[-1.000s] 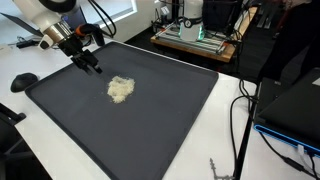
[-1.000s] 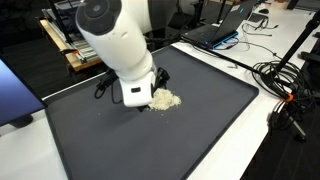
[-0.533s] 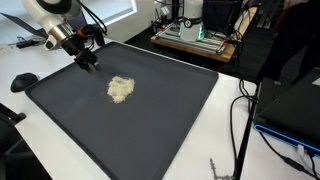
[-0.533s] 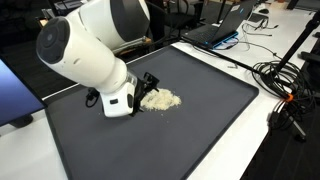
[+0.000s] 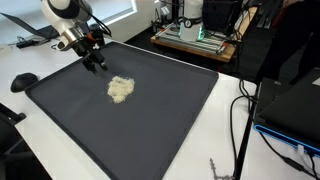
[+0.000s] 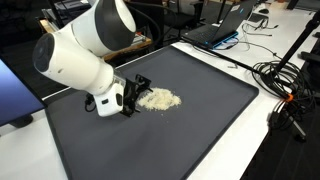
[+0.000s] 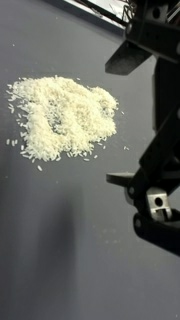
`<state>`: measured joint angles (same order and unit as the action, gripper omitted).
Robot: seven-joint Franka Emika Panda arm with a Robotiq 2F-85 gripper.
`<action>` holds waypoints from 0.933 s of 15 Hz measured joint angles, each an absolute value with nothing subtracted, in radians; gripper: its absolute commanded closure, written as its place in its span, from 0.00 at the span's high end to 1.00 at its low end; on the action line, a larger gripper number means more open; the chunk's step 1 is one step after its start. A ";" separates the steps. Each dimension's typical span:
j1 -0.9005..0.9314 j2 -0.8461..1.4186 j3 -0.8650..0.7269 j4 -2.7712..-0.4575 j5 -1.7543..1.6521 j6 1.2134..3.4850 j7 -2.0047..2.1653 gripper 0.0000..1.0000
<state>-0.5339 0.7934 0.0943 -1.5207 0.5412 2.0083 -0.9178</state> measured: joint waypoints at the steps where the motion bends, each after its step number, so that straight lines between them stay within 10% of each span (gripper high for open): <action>1: -0.537 0.771 0.091 -1.557 0.553 2.034 -0.943 1.00; 14: -0.486 0.393 -0.011 -2.021 0.626 2.229 -1.001 1.00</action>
